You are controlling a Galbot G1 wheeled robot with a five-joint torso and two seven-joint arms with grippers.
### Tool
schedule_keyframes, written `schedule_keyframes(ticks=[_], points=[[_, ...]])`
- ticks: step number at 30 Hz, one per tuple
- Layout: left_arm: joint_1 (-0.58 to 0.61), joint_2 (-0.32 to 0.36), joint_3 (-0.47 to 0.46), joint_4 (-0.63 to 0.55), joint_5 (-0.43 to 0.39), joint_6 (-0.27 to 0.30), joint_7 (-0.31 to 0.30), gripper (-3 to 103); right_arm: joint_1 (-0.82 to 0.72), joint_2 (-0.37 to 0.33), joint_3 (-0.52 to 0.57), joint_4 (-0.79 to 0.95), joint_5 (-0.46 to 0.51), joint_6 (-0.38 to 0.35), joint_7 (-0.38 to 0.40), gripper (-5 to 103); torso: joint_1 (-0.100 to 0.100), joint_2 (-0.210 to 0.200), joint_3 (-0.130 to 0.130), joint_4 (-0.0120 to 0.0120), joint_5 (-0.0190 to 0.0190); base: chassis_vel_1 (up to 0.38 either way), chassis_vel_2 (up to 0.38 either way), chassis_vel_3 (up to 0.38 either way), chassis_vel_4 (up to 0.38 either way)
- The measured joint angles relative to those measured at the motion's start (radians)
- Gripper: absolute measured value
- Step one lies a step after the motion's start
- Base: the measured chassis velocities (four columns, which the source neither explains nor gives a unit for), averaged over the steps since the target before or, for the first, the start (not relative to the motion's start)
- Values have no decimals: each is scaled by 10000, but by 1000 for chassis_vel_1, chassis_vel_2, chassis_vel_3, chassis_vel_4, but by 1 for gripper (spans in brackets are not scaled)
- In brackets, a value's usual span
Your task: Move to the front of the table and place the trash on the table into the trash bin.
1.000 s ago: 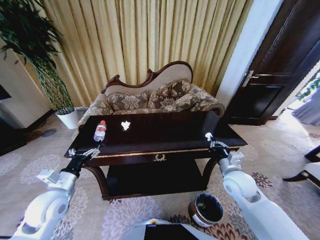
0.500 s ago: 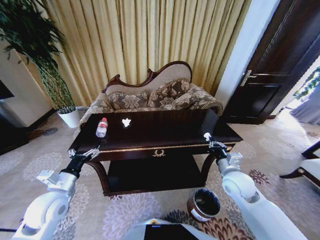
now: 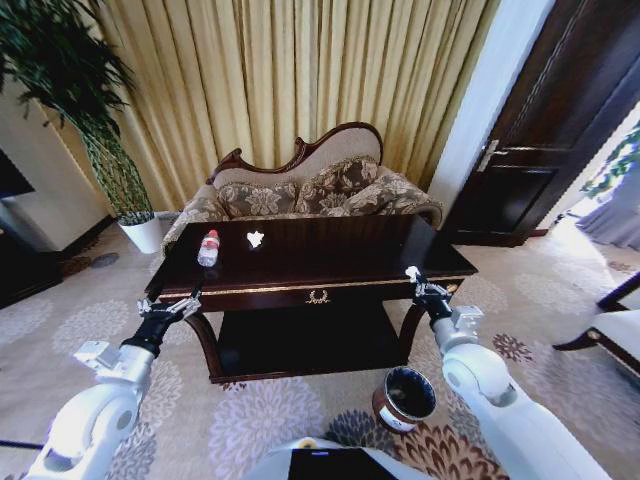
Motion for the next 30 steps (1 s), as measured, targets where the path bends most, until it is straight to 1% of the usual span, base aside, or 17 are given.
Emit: schedule_keyframes(ticks=[16, 23, 27, 29, 30], points=[[105, -96, -10, -115, 98, -31, 17, 100, -110, 81, -2, 104, -120, 22, 7, 0, 0, 0, 1, 0, 0, 80, -87, -74, 85], [108, -115, 2, -115, 110, -70, 20, 100, -148, 165, -85, -35, -338, 182, 48, 0, -4, 2, -1, 0, 0, 92, -83, -81, 101], [106, -116, 1, -121, 103, -82, 29, 100, -218, 300, -119, -219, -453, 193, 33, 0, -5, 1, -1, 0, 1, 16, -27, -22, 21], [129, -145, -21, -123, 93, -121, 53, 100, -377, 540, -121, -655, -751, 193, -143, 0, 0, -2, 2, 1, 1, 0, 0, 0, 0], [129, -145, -21, -123, 93, -121, 53, 100, -377, 540, -121, -655, -751, 193, -143, 0, 0, -2, 2, 1, 1, 0, 0, 0, 0]])
